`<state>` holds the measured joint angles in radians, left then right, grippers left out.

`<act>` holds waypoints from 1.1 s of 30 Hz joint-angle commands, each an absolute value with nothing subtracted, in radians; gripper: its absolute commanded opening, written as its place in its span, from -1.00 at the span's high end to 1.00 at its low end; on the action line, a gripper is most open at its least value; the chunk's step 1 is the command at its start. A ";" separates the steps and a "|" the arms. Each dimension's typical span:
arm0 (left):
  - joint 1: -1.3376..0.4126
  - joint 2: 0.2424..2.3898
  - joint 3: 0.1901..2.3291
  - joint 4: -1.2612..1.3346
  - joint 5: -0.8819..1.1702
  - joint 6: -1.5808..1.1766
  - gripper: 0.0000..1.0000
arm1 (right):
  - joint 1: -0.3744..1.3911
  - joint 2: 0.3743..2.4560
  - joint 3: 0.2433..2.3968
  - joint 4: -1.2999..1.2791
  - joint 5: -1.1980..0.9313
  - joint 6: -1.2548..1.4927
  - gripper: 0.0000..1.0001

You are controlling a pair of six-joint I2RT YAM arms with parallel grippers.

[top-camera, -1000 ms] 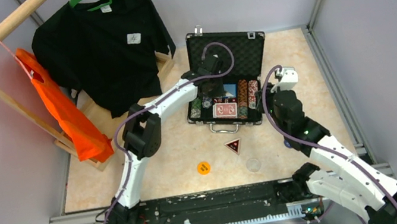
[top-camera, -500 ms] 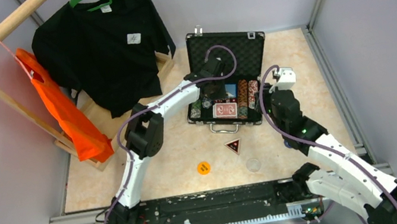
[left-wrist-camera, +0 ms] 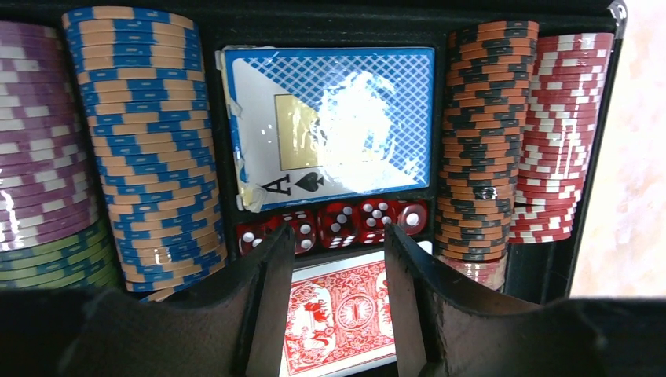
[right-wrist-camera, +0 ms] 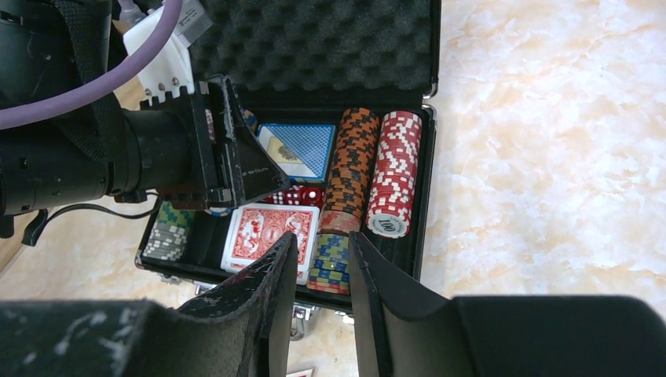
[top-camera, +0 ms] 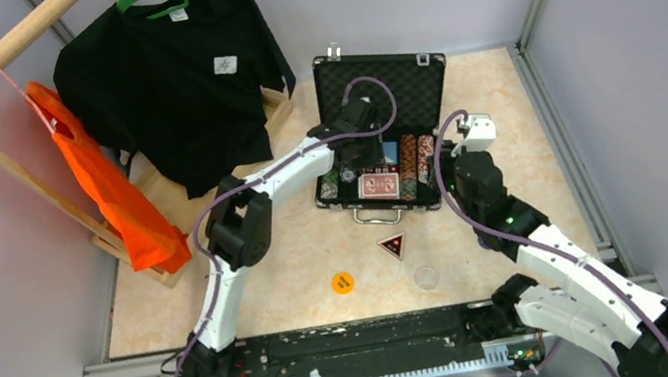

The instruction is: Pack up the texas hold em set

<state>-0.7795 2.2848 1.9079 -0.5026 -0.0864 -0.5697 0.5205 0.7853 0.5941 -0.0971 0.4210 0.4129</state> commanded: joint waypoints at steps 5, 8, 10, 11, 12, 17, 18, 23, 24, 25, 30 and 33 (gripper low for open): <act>-0.794 2.176 1.868 -0.511 -0.179 -0.538 -0.07 | 0.513 0.802 0.590 -0.052 0.417 0.414 0.38; -0.804 2.094 1.796 -0.428 -0.224 -0.483 -0.57 | 0.513 0.831 0.614 -0.085 0.373 0.395 0.36; -0.805 2.022 1.735 -0.367 -0.240 -0.458 -0.77 | 0.513 0.870 0.636 -0.116 0.331 0.378 0.30; -0.805 1.983 1.696 -0.332 -0.241 -0.446 -0.81 | 0.513 0.896 0.648 -0.137 0.312 0.377 0.25; -0.804 1.943 1.659 -0.294 -0.240 -0.442 -0.83 | 0.514 0.919 0.658 -0.151 0.303 0.375 0.20; -0.803 1.720 1.426 -0.102 -0.320 -0.461 -0.85 | 0.514 1.011 0.681 -0.176 0.170 0.354 -0.34; -0.799 1.668 1.360 -0.061 -0.361 -0.465 -0.86 | 0.515 1.039 0.696 -0.197 0.133 0.350 -0.38; -0.633 1.496 1.140 -0.074 -0.315 -0.579 -0.92 | 0.617 1.237 0.811 -0.337 0.153 0.347 -0.63; -0.581 1.477 1.094 -0.060 -0.261 -0.602 -0.93 | 0.634 1.278 0.835 -0.358 0.165 0.367 -0.69; -0.536 1.460 1.033 -0.031 -0.225 -0.617 -0.93 | 0.652 1.310 0.859 -0.366 0.163 0.385 -0.72; -0.474 1.372 0.828 -0.008 -0.327 -0.636 -0.89 | 0.786 1.375 0.896 -0.354 0.316 0.516 -0.97; -0.474 1.317 0.737 0.041 -0.340 -0.644 -0.87 | 0.909 1.369 0.921 -0.396 0.515 0.591 -0.92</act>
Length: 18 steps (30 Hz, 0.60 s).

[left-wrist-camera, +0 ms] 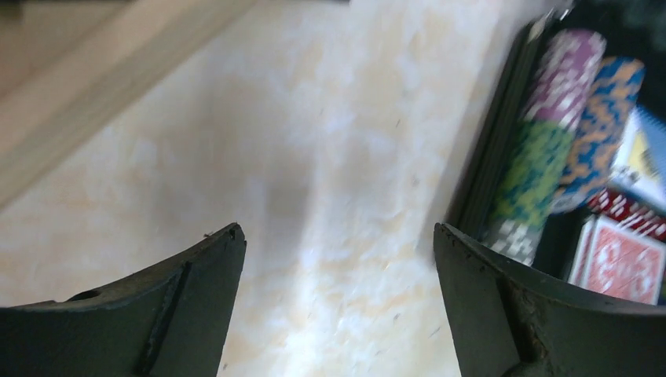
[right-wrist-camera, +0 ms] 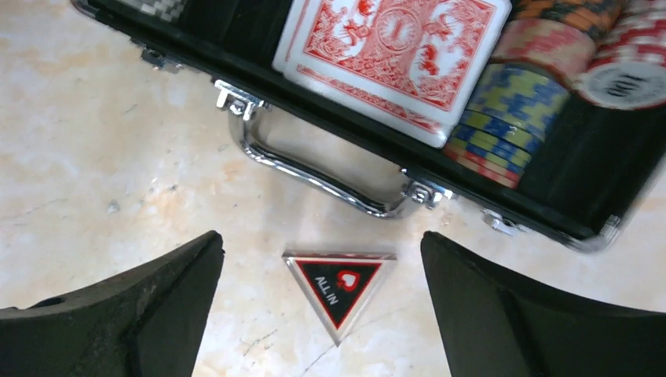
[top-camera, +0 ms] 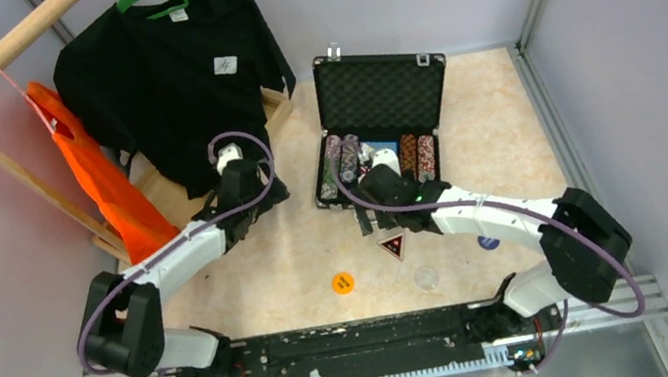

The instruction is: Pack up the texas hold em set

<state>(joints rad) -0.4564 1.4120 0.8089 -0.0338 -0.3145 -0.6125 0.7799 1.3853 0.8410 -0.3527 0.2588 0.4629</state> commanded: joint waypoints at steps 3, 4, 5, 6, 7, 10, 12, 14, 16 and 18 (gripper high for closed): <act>-0.475 1.298 0.695 0.061 -0.345 -0.640 -0.86 | 1.074 1.441 1.034 -0.637 1.036 0.679 -0.80; -0.476 1.298 0.689 0.064 -0.343 -0.637 -0.85 | 1.101 1.485 1.076 -0.753 1.134 0.778 -0.73; -0.476 1.301 0.687 0.067 -0.335 -0.636 -0.85 | 1.109 1.530 1.112 -0.895 1.188 0.920 -0.78; -0.476 1.302 0.690 0.066 -0.319 -0.635 -0.85 | 1.101 1.579 1.146 -1.026 1.194 1.071 -0.87; -0.476 1.300 0.693 0.063 -0.303 -0.639 -0.85 | 1.085 1.632 1.174 -1.107 1.166 1.164 -0.94; -0.476 1.293 0.675 0.095 -0.270 -0.638 -0.86 | 1.064 1.716 1.219 -1.036 1.003 1.080 -0.98; -0.476 1.294 0.667 0.101 -0.272 -0.638 -0.86 | 1.066 1.683 1.186 -0.880 0.883 1.010 -0.98; -0.476 1.297 0.666 0.096 -0.278 -0.636 -0.86 | 1.059 1.570 1.084 -0.663 0.750 0.944 -0.97; -0.476 1.303 0.665 0.096 -0.277 -0.634 -0.86 | 1.027 1.465 0.944 -0.480 0.625 0.927 -0.92; -0.476 1.310 0.666 0.099 -0.268 -0.635 -0.85 | 0.980 1.386 0.851 -0.380 0.536 0.938 -0.80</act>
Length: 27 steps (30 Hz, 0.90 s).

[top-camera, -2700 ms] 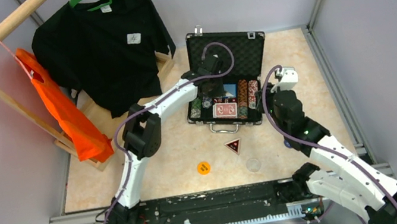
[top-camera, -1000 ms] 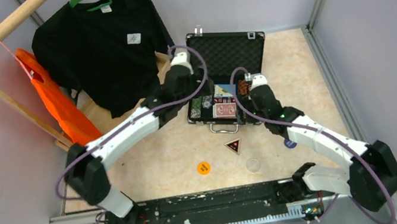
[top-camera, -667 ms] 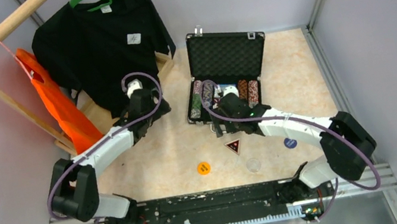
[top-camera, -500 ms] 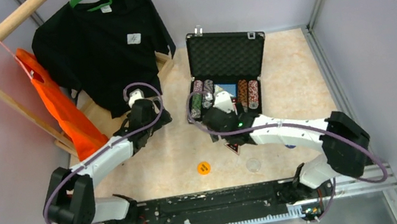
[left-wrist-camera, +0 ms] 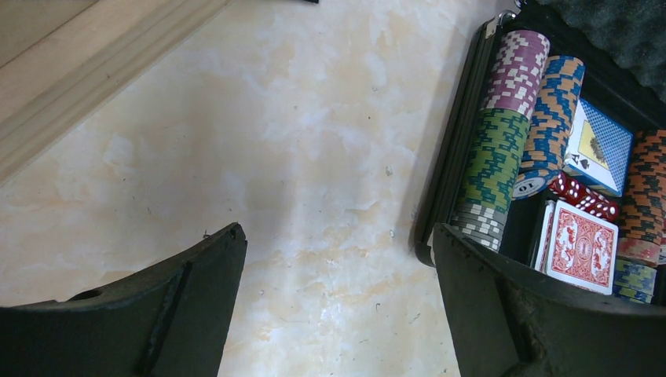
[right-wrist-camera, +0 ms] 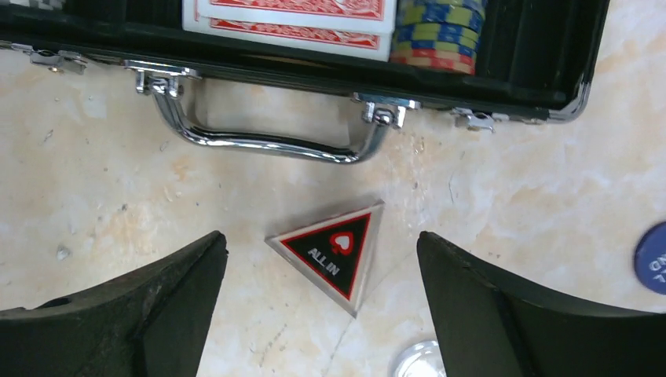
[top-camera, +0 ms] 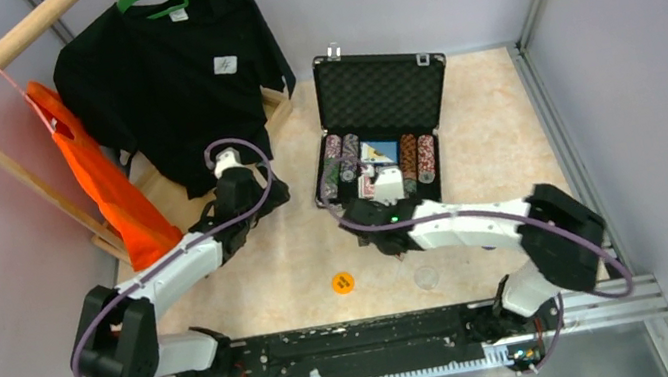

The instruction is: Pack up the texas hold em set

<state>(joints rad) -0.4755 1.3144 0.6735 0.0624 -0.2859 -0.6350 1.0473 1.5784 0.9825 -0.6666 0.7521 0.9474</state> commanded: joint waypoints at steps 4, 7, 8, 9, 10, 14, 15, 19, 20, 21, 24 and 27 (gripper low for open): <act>-0.476 1.328 0.670 0.104 -0.241 -0.640 -0.85 | 0.948 1.349 0.819 -0.395 0.516 0.921 -0.69; -0.477 1.341 0.676 0.102 -0.233 -0.641 -0.85 | 0.944 1.403 0.851 -0.423 0.466 0.899 -0.69; -0.476 1.344 0.678 0.099 -0.232 -0.640 -0.85 | 0.944 1.434 0.860 -0.422 0.443 0.895 -0.70; -0.476 1.346 0.681 0.095 -0.233 -0.641 -0.85 | 0.943 1.455 0.865 -0.408 0.423 0.888 -0.71; -0.476 1.347 0.682 0.094 -0.234 -0.639 -0.85 | 0.943 1.469 0.867 -0.400 0.406 0.887 -0.71; -0.476 1.346 0.685 0.086 -0.252 -0.630 -0.85 | 0.934 1.484 0.852 -0.345 0.358 0.886 -0.71; -0.476 1.346 0.685 0.086 -0.254 -0.629 -0.85 | 0.927 1.481 0.846 -0.339 0.347 0.885 -0.71; -0.476 1.358 0.688 0.089 -0.243 -0.627 -0.85 | 0.907 1.465 0.823 -0.332 0.335 0.885 -0.71; -0.476 1.363 0.691 0.090 -0.239 -0.630 -0.85 | 0.900 1.464 0.816 -0.333 0.333 0.888 -0.71; -0.476 1.368 0.693 0.087 -0.238 -0.631 -0.85 | 0.898 1.463 0.813 -0.338 0.336 0.893 -0.71; -0.476 1.382 0.700 0.082 -0.235 -0.635 -0.86 | 0.896 1.466 0.811 -0.361 0.357 0.906 -0.72; -0.476 1.390 0.704 0.079 -0.230 -0.634 -0.86 | 0.894 1.462 0.814 -0.380 0.367 0.910 -0.76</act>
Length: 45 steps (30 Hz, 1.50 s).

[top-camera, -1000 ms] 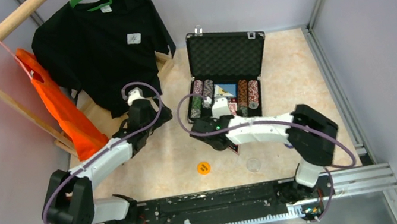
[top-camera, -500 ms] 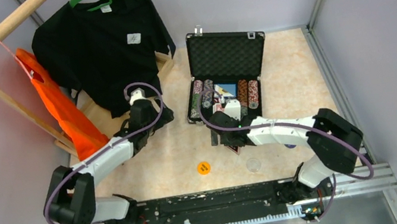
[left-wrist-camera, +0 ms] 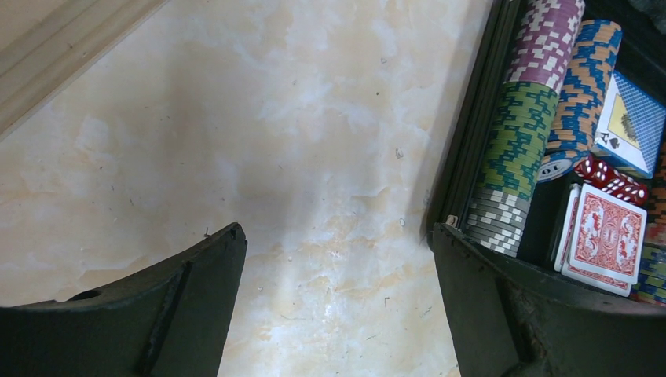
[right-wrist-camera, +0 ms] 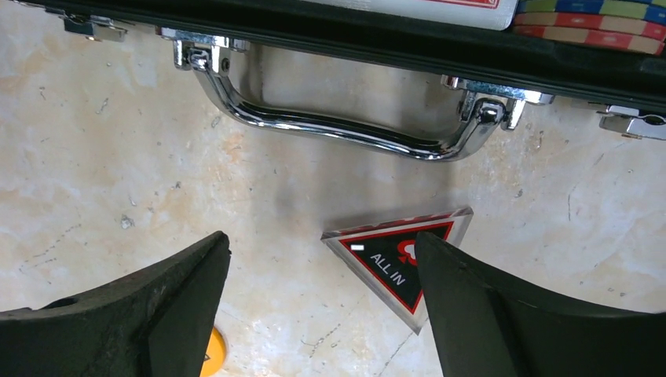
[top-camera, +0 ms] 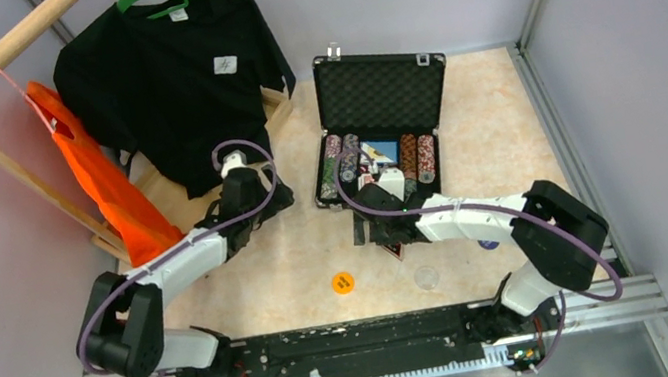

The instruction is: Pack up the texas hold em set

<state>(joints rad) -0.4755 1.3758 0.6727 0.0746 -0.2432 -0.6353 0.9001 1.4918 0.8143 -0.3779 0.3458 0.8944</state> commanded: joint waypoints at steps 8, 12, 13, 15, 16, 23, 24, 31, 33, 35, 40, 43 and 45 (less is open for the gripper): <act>-0.476 1.387 0.704 0.070 -0.205 -0.654 -0.87 | 0.894 1.444 0.814 -0.451 0.424 0.969 -0.86; -0.476 1.406 0.684 0.098 -0.184 -0.669 -0.87 | 0.895 1.478 0.797 -0.450 0.435 1.000 -0.86; -0.476 1.411 0.691 0.088 -0.182 -0.669 -0.87 | 0.894 1.493 0.796 -0.449 0.433 1.009 -0.86; -0.476 1.416 0.713 0.063 -0.184 -0.668 -0.87 | 0.895 1.520 0.793 -0.441 0.435 1.028 -0.77; -0.476 1.415 0.716 0.056 -0.184 -0.666 -0.87 | 0.894 1.531 0.791 -0.435 0.436 1.033 -0.73; -0.476 1.419 0.711 0.064 -0.199 -0.661 -0.86 | 0.895 1.544 0.795 -0.425 0.445 1.049 -0.62; -0.476 1.421 0.713 0.064 -0.199 -0.660 -0.86 | 0.894 1.547 0.801 -0.432 0.449 1.048 -0.60; -0.476 1.420 0.714 0.057 -0.208 -0.654 -0.86 | 0.913 1.566 0.860 -0.536 0.509 1.024 -0.58; -0.476 1.419 0.714 0.058 -0.199 -0.658 -0.86 | 0.927 1.570 0.872 -0.556 0.514 1.025 -0.58; -0.475 1.420 0.715 0.059 -0.190 -0.661 -0.86 | 0.948 1.580 0.887 -0.576 0.525 1.036 -0.58; -0.476 1.414 0.713 0.059 -0.179 -0.664 -0.86 | 0.973 1.626 0.905 -0.579 0.516 1.066 -0.58; -0.476 1.413 0.713 0.058 -0.178 -0.663 -0.86 | 0.980 1.638 0.913 -0.573 0.509 1.071 -0.58; -0.476 1.412 0.712 0.058 -0.176 -0.663 -0.86 | 0.982 1.632 0.914 -0.572 0.507 1.069 -0.58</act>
<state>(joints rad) -0.4755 1.4181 0.6884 0.0612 -0.1894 -0.6590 0.9684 1.6138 0.8871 -0.5579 0.5083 1.0508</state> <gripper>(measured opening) 0.930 0.790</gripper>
